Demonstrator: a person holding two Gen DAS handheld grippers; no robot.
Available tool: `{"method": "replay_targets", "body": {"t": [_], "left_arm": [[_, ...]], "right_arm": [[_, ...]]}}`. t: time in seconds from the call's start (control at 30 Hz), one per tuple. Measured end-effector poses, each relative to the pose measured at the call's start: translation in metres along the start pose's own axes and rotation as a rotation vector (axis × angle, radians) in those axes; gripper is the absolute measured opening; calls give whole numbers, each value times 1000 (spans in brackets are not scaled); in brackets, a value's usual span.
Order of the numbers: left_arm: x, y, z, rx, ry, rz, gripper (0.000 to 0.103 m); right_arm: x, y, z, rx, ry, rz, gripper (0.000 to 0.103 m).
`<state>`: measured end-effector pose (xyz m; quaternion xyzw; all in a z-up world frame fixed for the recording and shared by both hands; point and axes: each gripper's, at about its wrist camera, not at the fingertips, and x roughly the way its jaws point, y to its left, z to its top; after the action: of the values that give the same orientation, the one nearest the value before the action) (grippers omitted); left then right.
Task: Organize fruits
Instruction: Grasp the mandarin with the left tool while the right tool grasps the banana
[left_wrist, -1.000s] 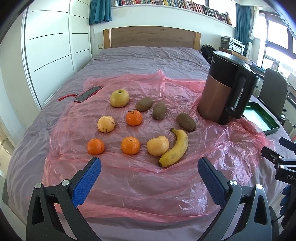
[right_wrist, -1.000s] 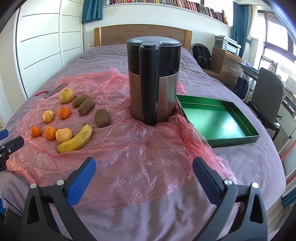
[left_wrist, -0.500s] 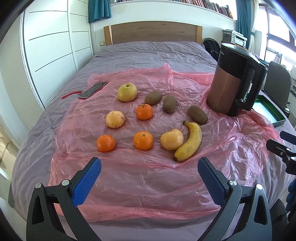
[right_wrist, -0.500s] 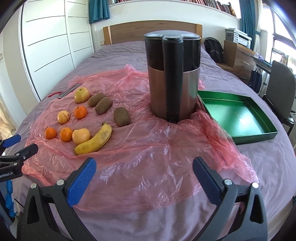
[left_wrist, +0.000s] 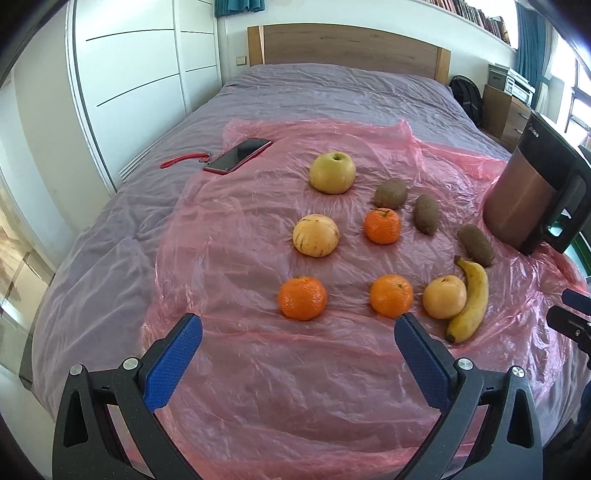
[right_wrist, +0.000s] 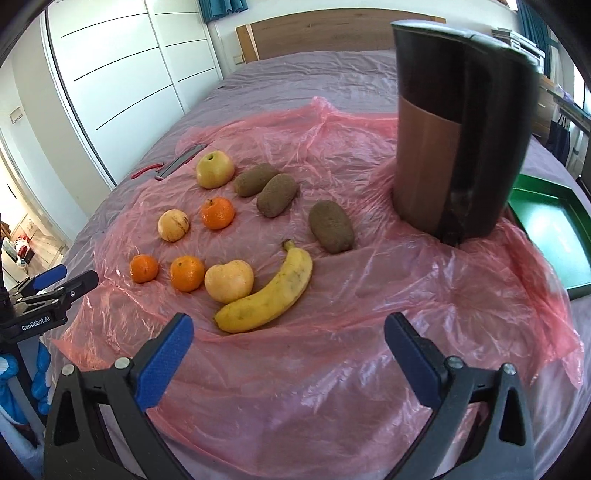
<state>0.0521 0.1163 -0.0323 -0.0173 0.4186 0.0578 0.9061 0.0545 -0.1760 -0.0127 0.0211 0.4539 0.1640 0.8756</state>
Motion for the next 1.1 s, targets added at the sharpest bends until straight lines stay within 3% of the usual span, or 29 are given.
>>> {"method": "replay_targets", "body": {"t": [0.13, 0.2, 0.37, 0.53, 0.8, 1.1], "left_arm": [[28, 3, 7, 5, 30, 2, 101], [41, 1, 9, 9, 48, 4, 97], [72, -1, 12, -9, 96, -3, 82], [92, 1, 11, -23, 131, -16, 71], [114, 5, 11, -46, 175, -64, 47], [125, 4, 5, -37, 180, -72, 41]], "right_arm": [[26, 4, 7, 29, 54, 16, 103], [39, 3, 9, 56, 83, 22, 95], [71, -4, 12, 116, 142, 43, 59], [94, -13, 13, 198, 186, 73, 32], [115, -16, 15, 276, 231, 97, 30], [130, -12, 16, 262, 267, 87, 29]]}}
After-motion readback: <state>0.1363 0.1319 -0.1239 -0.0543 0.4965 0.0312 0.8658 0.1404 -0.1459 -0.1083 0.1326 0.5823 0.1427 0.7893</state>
